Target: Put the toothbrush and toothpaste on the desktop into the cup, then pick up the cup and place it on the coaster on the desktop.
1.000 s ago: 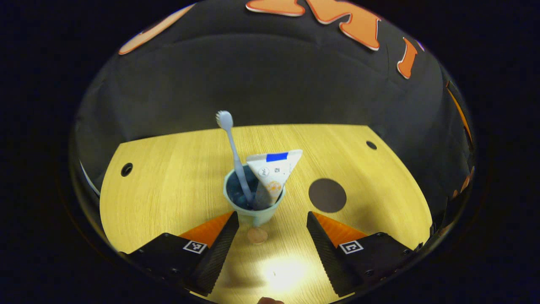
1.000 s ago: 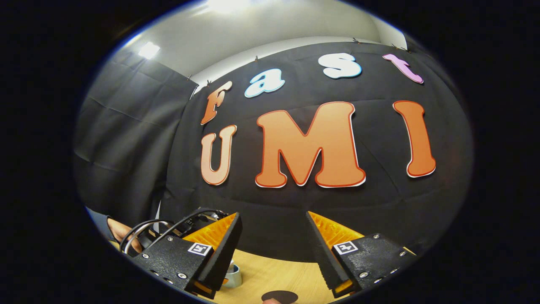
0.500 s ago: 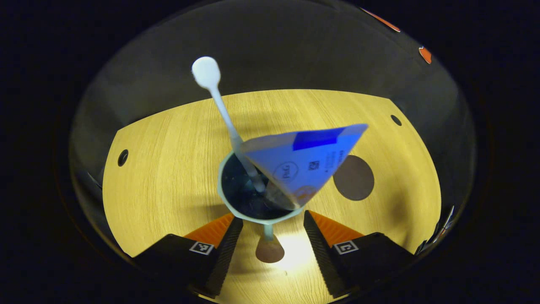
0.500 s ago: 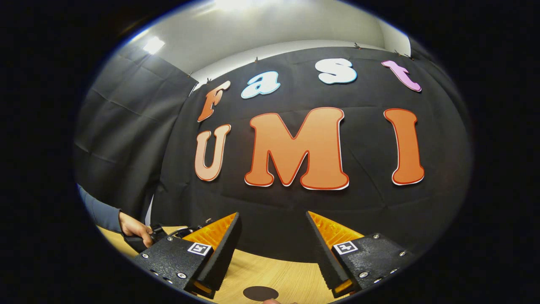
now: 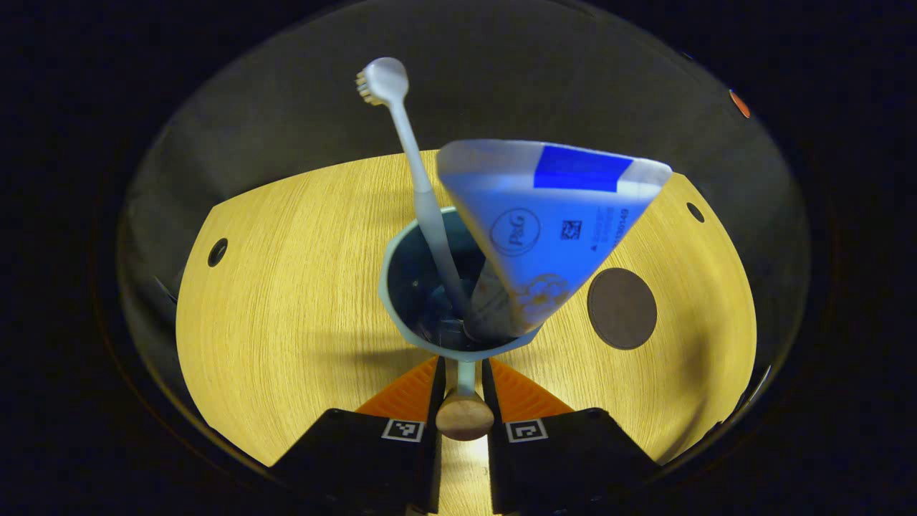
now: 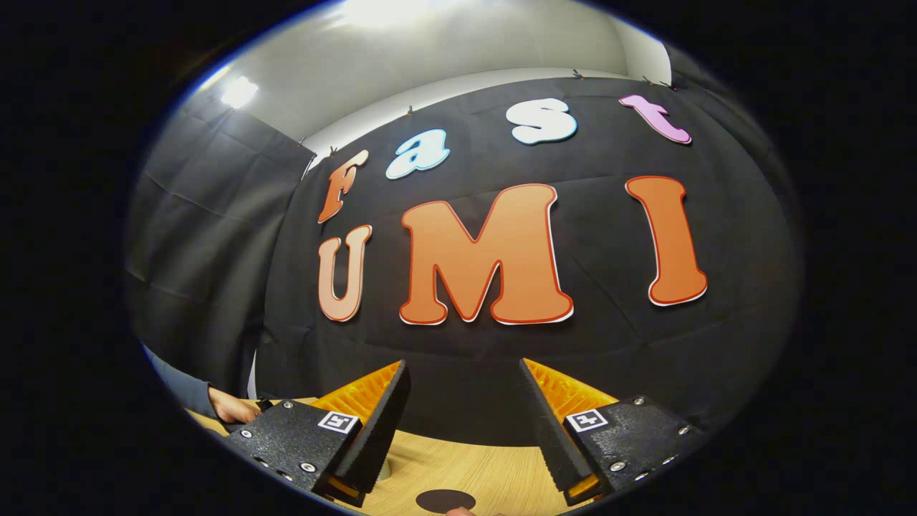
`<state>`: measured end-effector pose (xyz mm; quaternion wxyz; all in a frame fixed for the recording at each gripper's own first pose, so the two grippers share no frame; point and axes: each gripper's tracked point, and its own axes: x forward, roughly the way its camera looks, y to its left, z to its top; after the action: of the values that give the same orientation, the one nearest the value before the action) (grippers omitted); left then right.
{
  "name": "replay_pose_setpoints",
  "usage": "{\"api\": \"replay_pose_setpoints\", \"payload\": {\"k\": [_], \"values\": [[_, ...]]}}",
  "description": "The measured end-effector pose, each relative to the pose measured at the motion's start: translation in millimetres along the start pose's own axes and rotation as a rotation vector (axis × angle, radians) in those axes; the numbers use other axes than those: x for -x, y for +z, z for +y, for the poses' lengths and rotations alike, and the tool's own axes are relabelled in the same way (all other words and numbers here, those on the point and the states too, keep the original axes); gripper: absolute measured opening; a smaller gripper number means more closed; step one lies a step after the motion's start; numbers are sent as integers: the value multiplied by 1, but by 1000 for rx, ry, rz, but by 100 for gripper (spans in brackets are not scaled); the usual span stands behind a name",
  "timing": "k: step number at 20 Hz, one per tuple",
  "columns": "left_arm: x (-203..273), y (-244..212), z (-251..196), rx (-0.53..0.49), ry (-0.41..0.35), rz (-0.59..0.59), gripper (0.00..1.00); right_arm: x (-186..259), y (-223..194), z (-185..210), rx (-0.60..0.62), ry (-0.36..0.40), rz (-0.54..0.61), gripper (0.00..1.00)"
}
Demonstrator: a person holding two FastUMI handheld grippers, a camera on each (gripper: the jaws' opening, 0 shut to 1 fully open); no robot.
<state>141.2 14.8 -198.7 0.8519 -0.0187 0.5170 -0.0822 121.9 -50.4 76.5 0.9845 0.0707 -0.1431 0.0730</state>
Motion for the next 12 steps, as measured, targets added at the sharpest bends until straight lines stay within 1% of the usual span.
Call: {"api": "replay_pose_setpoints", "payload": {"k": [1,2,4,5,6,8,10,12], "values": [[8,7,-2,6,0,-2,27,0,1,-4,-13,-8,-5,90],[12,9,-2,6,-1,-7,25,1,3,-6,-28,-12,-10,90],[18,5,5,17,-12,-18,25,3,5,-11,-53,-17,-20,90],[14,-6,11,23,-17,-23,19,3,6,-13,-61,-22,-22,90],[12,-13,16,27,-19,-30,25,1,5,-17,-66,-35,-23,90],[22,-12,15,19,-21,-46,25,-3,5,-21,-78,-70,-27,89],[36,2,8,6,-26,-63,25,-2,15,-14,-103,-73,-44,89],[47,15,1,-11,-40,-84,25,0,16,-10,-119,-57,-49,89]]}}
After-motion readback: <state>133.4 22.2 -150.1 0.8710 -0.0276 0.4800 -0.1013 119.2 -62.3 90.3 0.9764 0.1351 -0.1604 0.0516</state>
